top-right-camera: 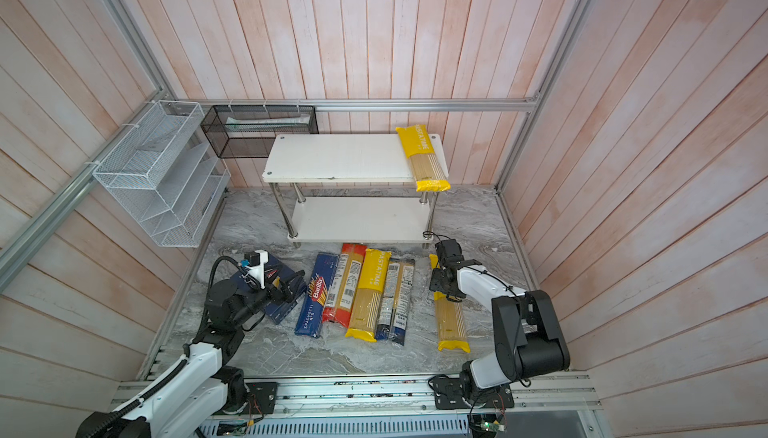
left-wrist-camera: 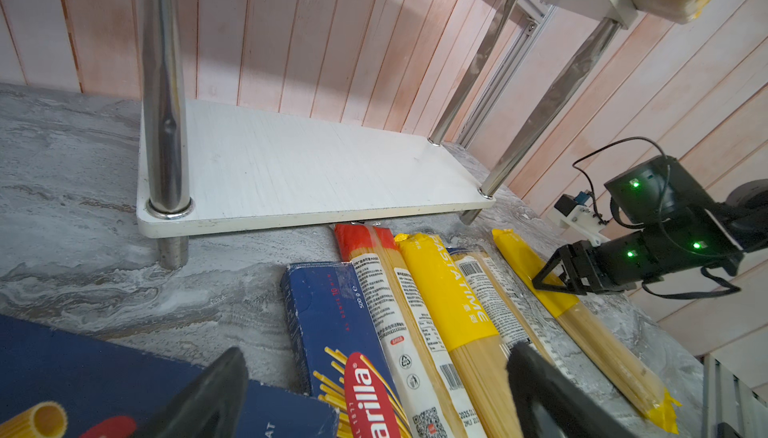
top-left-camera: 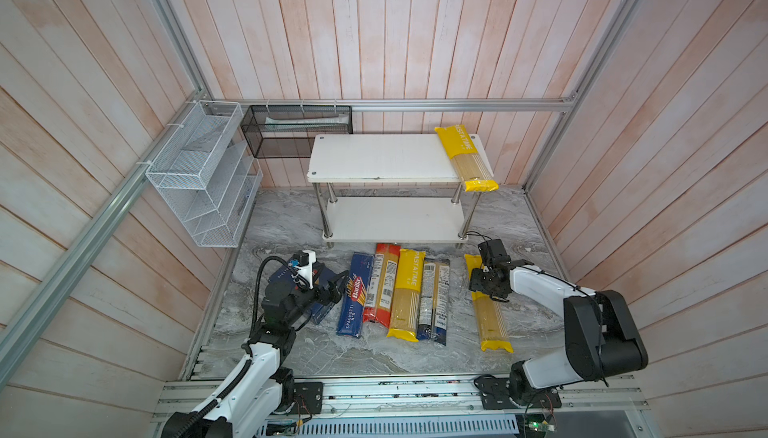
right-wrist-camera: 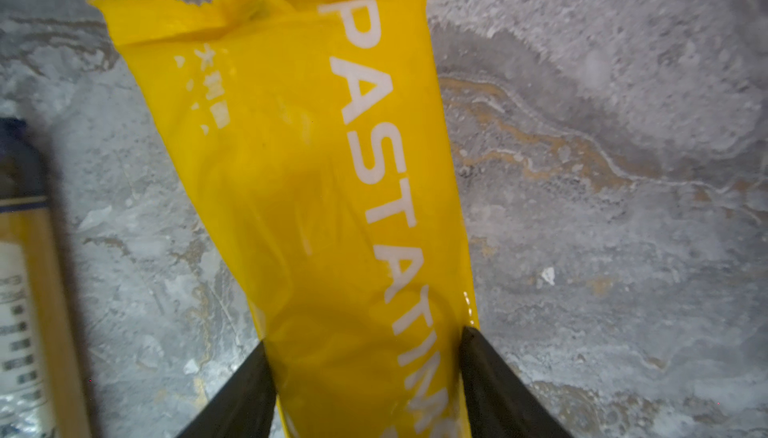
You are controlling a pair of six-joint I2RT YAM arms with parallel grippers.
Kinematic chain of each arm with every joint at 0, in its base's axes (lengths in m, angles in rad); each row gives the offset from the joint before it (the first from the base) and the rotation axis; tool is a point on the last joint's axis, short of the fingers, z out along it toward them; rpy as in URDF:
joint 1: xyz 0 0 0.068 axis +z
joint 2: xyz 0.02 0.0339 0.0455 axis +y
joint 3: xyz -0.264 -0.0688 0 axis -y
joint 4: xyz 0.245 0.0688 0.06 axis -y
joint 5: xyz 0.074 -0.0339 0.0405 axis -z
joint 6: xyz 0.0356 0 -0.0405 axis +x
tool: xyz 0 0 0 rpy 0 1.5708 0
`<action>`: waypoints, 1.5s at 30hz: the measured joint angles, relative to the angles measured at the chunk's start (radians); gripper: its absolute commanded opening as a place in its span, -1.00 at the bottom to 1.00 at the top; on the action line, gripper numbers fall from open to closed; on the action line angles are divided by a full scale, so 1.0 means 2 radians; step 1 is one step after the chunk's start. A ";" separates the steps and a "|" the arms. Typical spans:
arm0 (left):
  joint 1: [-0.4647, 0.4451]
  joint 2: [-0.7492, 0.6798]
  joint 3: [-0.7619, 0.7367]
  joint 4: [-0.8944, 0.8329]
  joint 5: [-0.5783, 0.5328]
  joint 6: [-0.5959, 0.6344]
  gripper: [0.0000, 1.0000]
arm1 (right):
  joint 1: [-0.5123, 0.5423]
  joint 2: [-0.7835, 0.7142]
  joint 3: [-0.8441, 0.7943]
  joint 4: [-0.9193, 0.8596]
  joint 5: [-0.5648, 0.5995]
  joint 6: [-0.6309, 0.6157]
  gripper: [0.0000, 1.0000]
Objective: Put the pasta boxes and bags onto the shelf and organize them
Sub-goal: 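Close the right gripper on the yellow bag's top end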
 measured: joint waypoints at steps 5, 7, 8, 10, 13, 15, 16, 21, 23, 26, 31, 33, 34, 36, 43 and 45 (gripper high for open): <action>0.000 0.000 0.000 0.000 0.000 0.000 0.99 | -0.050 -0.015 -0.018 0.041 -0.040 0.002 0.31; 0.000 0.000 0.000 0.000 0.000 0.000 0.99 | -0.064 -0.019 -0.024 0.050 -0.051 0.003 0.34; 0.000 0.000 0.000 0.000 0.000 0.000 0.99 | -0.066 -0.020 -0.025 0.051 -0.053 0.003 0.36; 0.000 0.000 0.000 0.000 0.000 0.000 0.99 | -0.066 -0.021 -0.025 0.050 -0.055 0.005 0.46; 0.000 0.000 0.000 0.000 0.000 0.000 0.99 | -0.066 -0.020 -0.025 0.049 -0.056 0.003 0.47; 0.000 0.000 0.000 0.000 0.000 0.000 0.99 | -0.066 -0.016 -0.025 0.050 -0.056 0.002 0.42; 0.000 0.000 0.000 0.000 0.000 0.000 0.99 | -0.066 -0.015 -0.024 0.049 -0.055 0.000 0.39; -0.001 0.000 0.000 0.000 0.000 0.000 0.99 | -0.060 -0.005 -0.020 0.050 -0.051 -0.001 0.24; -0.001 -0.001 0.000 0.000 0.000 0.000 0.99 | -0.056 -0.002 -0.019 0.051 -0.048 -0.001 0.20; -0.001 -0.001 0.000 0.000 0.000 0.000 0.99 | -0.051 0.000 -0.019 0.053 -0.044 -0.001 0.06; -0.001 -0.002 0.000 0.000 0.000 0.000 0.99 | -0.048 -0.006 -0.021 0.058 -0.045 0.000 -0.11; -0.001 -0.002 0.000 0.000 0.000 0.000 0.99 | -0.048 -0.010 -0.024 0.062 -0.046 0.000 -0.13; -0.001 -0.002 0.000 0.000 0.000 0.000 0.99 | -0.048 -0.012 -0.026 0.064 -0.046 0.000 -0.18; -0.001 -0.002 0.000 0.000 0.000 0.000 0.99 | -0.048 -0.019 -0.033 0.072 -0.047 0.001 -0.24; -0.001 -0.002 0.000 0.000 0.000 0.000 0.99 | -0.048 -0.058 -0.065 0.081 -0.068 0.010 -0.47; -0.001 -0.002 0.000 0.000 -0.001 0.000 0.99 | -0.048 -0.068 -0.072 0.081 -0.074 0.013 -0.57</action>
